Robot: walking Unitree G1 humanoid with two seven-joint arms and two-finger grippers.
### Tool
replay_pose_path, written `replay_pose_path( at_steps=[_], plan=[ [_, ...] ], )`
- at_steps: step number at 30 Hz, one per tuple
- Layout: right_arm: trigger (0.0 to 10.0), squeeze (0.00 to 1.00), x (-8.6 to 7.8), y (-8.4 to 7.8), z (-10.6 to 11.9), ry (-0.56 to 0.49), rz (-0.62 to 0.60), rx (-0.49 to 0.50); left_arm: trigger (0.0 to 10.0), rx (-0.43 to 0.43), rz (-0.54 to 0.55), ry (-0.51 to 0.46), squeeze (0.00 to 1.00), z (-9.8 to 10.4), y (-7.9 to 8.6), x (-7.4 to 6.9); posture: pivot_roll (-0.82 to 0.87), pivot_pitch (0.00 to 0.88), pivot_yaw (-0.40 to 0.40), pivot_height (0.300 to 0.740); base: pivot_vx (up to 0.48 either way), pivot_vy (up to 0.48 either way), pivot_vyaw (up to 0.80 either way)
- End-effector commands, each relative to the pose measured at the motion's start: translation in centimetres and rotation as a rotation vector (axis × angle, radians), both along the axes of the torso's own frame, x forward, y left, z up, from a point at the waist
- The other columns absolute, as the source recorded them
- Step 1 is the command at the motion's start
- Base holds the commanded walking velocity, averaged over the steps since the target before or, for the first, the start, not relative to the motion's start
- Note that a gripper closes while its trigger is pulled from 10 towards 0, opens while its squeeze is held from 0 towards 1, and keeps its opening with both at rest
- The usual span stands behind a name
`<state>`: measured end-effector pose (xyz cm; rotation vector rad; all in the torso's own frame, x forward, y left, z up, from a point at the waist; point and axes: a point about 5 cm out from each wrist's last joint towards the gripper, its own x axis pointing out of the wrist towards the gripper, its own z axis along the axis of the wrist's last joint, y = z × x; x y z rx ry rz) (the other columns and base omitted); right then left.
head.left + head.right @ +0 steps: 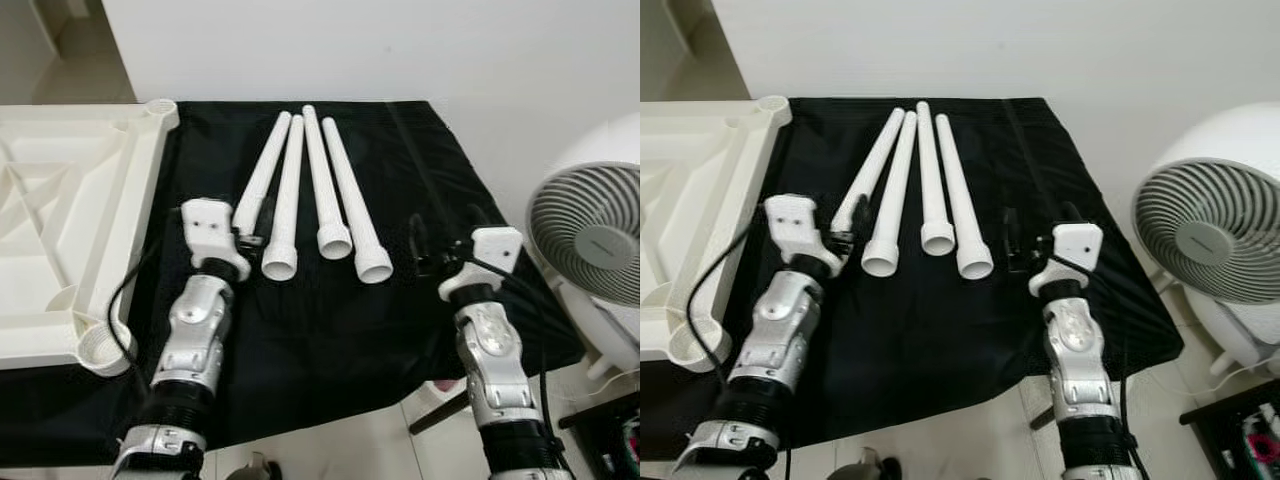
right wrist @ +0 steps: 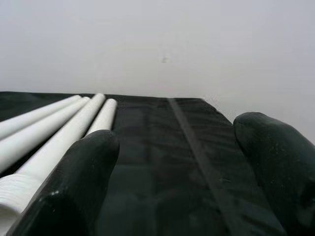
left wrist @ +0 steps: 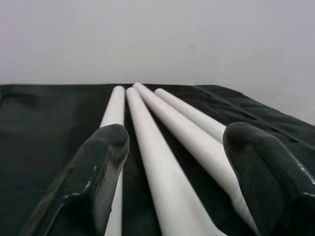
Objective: Building children table
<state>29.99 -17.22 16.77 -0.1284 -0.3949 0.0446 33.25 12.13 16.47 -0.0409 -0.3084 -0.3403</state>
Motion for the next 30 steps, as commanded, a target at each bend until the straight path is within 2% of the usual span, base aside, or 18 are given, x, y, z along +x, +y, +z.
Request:
replay_pose_path(
  at_steps=[1, 8, 23, 27, 30],
  plan=[
    [10.0, 0.00, 0.04, -0.20, -0.31, 0.025, 0.004, 0.002, 10.0, 0.020, -0.012, -0.015, 0.00, 0.54, 0.10, 0.02, 0.03, 0.106, -0.034, 0.740, 0.000, 0.000, 0.00],
    [10.0, 0.00, -0.01, -0.44, -0.29, 0.030, 0.001, 0.012, 10.0, 0.033, -0.047, -0.027, 0.00, 0.73, -0.29, -0.12, 0.03, 0.109, -0.030, 0.740, 0.000, 0.000, 0.00],
    [10.0, 0.00, 0.17, -0.51, -0.23, 0.031, 0.001, 0.014, 10.0, 0.022, -0.026, -0.018, 0.00, 0.63, -0.19, -0.22, 0.04, 0.103, -0.032, 0.740, 0.000, 0.000, 0.00],
    [10.0, 0.00, 0.31, -0.50, -0.32, 0.047, 0.003, 0.026, 10.0, 0.026, -0.022, -0.018, 0.00, 0.60, -0.14, -0.26, 0.04, 0.102, -0.032, 0.740, 0.000, 0.000, 0.00],
    [10.0, 0.00, 0.83, -0.38, -0.55, 0.104, 0.017, 0.028, 10.0, 0.045, -0.060, -0.021, 0.00, 0.59, -0.51, -0.64, 0.04, 0.100, -0.030, 0.740, 0.000, 0.000, 0.00]
  ],
)
